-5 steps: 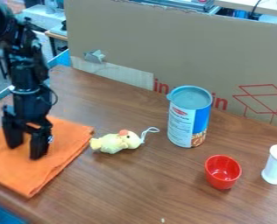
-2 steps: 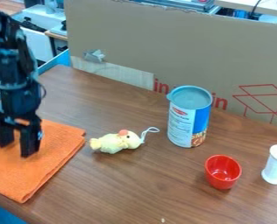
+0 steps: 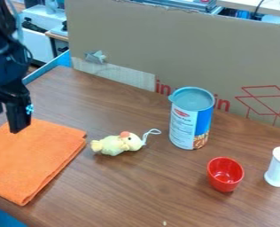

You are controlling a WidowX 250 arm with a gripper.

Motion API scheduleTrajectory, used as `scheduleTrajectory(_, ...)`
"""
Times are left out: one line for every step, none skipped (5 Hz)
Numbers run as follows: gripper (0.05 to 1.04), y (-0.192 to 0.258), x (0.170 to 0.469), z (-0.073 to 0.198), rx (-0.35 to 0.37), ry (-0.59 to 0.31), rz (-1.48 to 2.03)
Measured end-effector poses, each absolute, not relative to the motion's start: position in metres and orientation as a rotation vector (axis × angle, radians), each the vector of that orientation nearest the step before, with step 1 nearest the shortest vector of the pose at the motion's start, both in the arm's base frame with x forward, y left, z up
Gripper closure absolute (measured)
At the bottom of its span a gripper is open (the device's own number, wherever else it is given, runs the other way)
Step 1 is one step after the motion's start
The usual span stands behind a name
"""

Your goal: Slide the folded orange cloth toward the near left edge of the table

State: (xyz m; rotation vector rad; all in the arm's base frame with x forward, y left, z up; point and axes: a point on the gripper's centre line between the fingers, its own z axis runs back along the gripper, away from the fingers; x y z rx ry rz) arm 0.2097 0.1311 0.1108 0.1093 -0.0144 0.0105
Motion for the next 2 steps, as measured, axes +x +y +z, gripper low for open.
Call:
scheduleTrajectory(0.083, 0.108, 0.205, 0.119, 0.077, 0.025, -0.04)
scheduleTrajectory(0.083, 0.089, 0.206, 0.116, 0.025, 0.067, -0.062)
